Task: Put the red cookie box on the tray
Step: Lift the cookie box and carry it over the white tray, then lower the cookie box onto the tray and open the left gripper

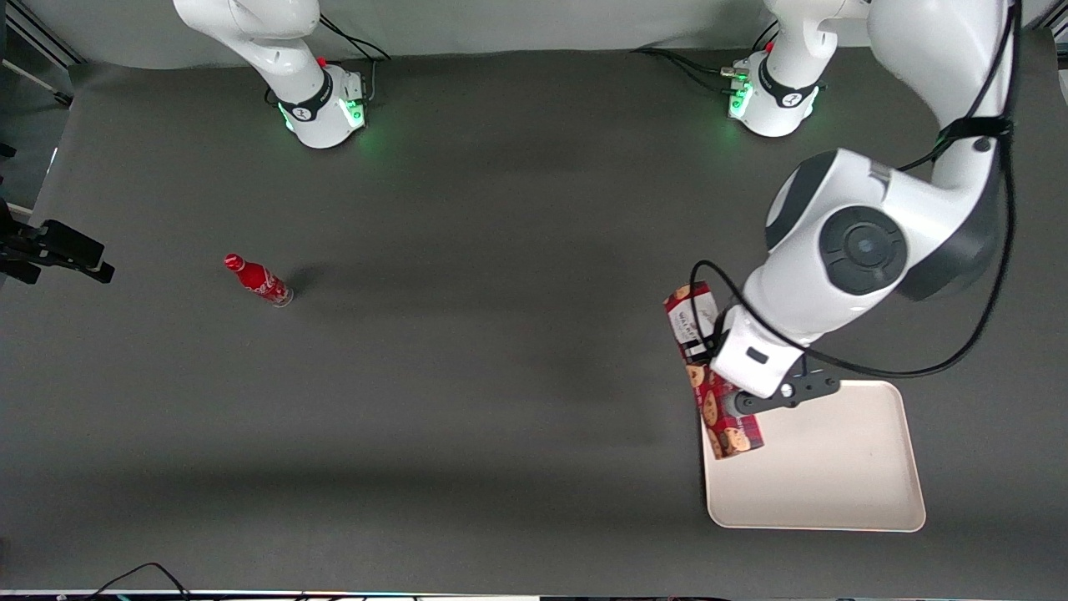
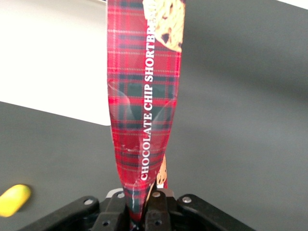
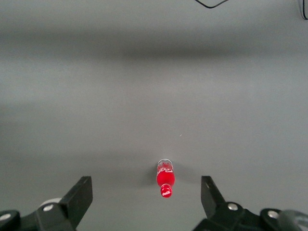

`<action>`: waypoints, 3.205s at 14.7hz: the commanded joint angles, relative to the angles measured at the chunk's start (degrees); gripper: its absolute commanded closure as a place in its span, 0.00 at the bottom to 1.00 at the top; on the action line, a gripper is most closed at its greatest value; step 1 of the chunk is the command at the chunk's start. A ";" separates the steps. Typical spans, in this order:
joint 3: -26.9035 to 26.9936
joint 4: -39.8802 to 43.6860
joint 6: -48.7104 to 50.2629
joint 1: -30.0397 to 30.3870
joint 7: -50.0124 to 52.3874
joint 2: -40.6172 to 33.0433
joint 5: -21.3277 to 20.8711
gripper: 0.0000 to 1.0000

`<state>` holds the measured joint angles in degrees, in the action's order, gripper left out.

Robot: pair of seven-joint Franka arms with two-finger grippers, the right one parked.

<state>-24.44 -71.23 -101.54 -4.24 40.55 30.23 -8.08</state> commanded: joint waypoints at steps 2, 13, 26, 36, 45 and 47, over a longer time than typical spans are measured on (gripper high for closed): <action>3.24 -1.37 4.15 4.23 -13.35 -3.77 0.96 1.00; 26.72 -3.74 -9.45 5.20 -43.54 0.42 9.92 1.00; 28.84 -3.39 -21.95 6.61 -47.31 15.11 11.86 1.00; 28.84 -3.83 -23.62 6.79 -47.49 17.66 12.04 1.00; 28.84 -5.06 -24.23 7.40 -47.58 17.93 12.21 0.00; 28.84 -5.06 -24.23 7.40 -47.58 17.93 12.21 0.00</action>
<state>4.08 -76.09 -125.66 3.12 -5.79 48.51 3.28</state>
